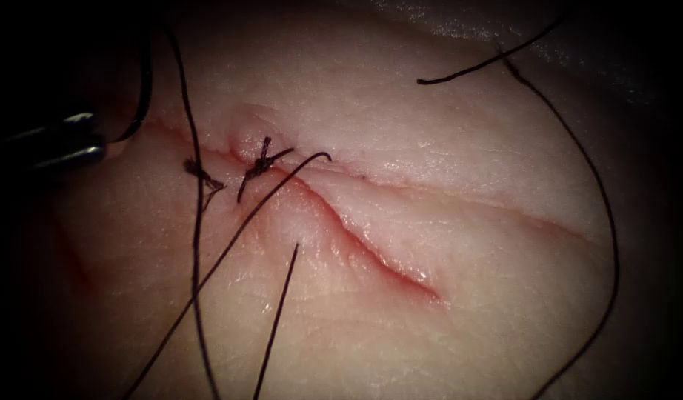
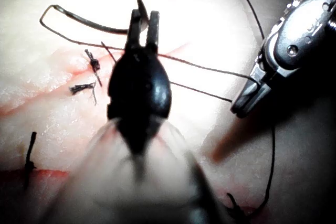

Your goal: Wound Closure

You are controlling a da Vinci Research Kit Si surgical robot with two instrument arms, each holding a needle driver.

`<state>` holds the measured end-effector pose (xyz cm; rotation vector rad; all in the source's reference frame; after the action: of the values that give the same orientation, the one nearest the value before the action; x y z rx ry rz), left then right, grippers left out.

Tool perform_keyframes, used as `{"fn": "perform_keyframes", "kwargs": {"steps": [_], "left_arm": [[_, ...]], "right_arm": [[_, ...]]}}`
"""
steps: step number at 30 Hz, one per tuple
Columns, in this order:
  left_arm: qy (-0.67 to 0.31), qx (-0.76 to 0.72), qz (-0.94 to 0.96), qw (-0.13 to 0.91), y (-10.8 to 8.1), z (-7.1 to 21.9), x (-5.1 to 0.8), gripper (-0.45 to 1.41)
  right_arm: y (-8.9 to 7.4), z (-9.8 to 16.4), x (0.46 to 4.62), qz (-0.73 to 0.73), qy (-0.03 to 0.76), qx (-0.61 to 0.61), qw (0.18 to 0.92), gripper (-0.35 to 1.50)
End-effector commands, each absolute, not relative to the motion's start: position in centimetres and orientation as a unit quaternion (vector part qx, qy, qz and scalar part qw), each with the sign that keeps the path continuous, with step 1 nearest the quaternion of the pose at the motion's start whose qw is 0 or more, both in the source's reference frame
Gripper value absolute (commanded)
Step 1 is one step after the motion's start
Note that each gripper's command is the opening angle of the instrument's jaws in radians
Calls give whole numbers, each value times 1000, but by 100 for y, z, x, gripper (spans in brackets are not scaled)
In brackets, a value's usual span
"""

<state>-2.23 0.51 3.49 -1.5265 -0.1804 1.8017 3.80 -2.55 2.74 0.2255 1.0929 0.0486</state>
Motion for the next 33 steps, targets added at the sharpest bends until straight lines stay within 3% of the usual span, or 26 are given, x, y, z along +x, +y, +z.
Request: {"fn": "perform_keyframes", "kwargs": {"steps": [1, 2, 3, 4, 6, 7, 14, 16, 33], "left_arm": [[-71, -597, 705, 377, 47, 355, -227, -45], [-71, -597, 705, 377, 47, 355, -227, -45], [-71, -597, 705, 377, 47, 355, -227, -45], [-71, -597, 705, 377, 47, 355, -226, -45], [-72, -597, 705, 376, 47, 355, -225, -45], [-71, -598, 706, 374, 47, 355, -224, -45], [-55, -587, 710, 385, 56, 351, -185, -45], [-43, -583, 710, 392, 59, 349, -170, -45], [-31, -579, 709, 401, 58, 350, -170, -45]], "right_arm": [[-254, 272, 393, 21, 524, 118, 843, -35], [-251, 272, 395, 22, 525, 119, 842, -30], [-246, 273, 395, 30, 526, 114, 842, 34], [-241, 274, 394, 37, 528, 106, 842, 68], [-229, 276, 388, 54, 533, 89, 840, 105], [-223, 277, 384, 60, 533, 84, 840, 111], [-177, 288, 333, 74, 525, 49, 847, 111], [-173, 304, 329, 71, 516, 22, 853, 122], [-158, 419, 362, 24, 462, -31, 886, 111]]}}
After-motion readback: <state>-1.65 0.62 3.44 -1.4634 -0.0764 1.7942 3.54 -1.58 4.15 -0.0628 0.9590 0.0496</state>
